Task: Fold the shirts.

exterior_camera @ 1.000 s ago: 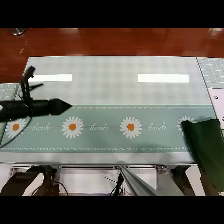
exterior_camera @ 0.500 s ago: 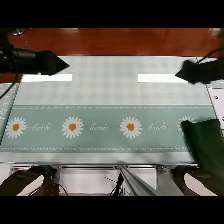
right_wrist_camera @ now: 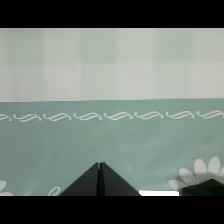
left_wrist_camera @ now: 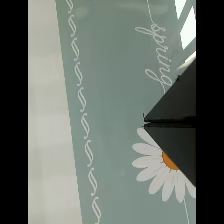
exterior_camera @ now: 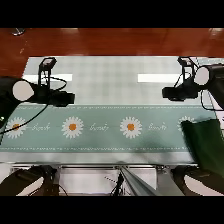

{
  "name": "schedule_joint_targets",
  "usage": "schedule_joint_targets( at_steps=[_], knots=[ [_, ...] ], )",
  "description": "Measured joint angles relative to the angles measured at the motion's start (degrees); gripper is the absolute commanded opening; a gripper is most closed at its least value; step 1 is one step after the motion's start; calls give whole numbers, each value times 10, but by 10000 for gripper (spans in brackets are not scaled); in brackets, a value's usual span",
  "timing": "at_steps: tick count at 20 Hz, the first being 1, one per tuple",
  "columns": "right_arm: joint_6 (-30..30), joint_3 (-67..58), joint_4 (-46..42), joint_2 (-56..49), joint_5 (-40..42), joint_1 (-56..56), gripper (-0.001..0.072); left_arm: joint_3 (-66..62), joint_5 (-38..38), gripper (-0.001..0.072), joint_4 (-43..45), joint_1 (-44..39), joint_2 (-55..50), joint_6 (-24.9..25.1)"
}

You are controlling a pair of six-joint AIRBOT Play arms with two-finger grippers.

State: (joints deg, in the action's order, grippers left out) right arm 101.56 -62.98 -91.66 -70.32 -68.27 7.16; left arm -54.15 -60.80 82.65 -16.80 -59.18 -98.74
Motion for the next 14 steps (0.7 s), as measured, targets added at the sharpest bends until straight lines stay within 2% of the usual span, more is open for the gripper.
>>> schedule_joint_targets(
  at_steps=[14],
  knots=[
    [16,3,14,-3,-37,-8,18,16,19,25,13,0,0,5]
  ],
)
